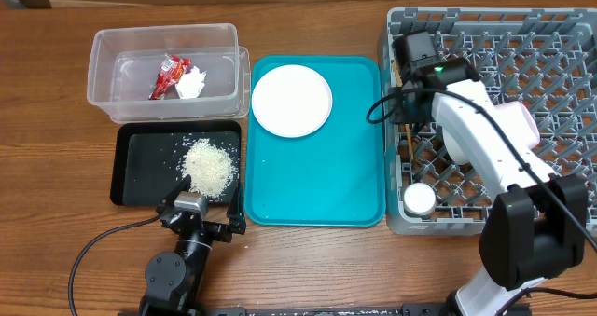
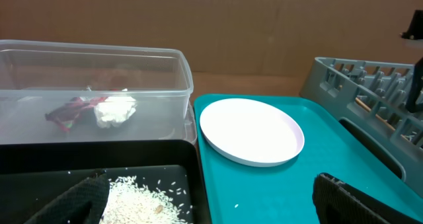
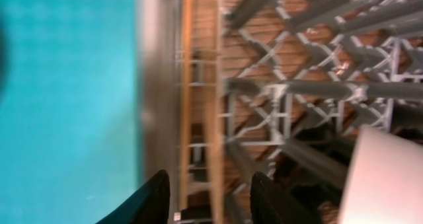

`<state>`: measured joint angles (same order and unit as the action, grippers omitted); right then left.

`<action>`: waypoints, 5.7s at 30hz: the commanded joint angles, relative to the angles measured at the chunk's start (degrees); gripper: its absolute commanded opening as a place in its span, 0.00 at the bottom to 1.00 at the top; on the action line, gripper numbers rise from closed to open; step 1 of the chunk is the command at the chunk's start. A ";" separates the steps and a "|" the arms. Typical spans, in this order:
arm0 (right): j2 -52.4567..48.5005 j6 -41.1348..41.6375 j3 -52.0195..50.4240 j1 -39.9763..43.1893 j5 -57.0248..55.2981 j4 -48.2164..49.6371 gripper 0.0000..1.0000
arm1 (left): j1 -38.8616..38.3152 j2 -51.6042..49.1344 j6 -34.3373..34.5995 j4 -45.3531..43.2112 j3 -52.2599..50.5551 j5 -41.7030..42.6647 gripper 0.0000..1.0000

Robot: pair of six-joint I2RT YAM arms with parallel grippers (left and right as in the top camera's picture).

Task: Sort waste into correct bins and load items into the dishwasher

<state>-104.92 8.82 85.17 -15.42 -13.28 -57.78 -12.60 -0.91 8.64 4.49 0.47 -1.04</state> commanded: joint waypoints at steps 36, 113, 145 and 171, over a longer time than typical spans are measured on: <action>-16.44 28.30 0.46 -12.13 12.35 16.85 0.04 | 0.31 0.28 0.37 -0.07 -0.20 0.66 1.00; 29.46 9.46 0.48 -20.48 -11.74 -0.68 0.56 | 0.31 0.28 0.37 -0.07 -0.20 0.66 1.00; 56.92 -1.86 1.70 -20.22 -11.17 -9.51 1.00 | 0.31 0.28 0.37 -0.07 -0.20 0.66 1.00; 101.46 -8.81 -55.58 9.77 4.90 19.91 1.00 | 0.31 0.28 0.37 -0.07 -0.20 0.66 1.00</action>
<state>-7.03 -0.21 34.76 -5.93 -8.95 -40.14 -12.60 -0.91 8.64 4.43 0.47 -1.04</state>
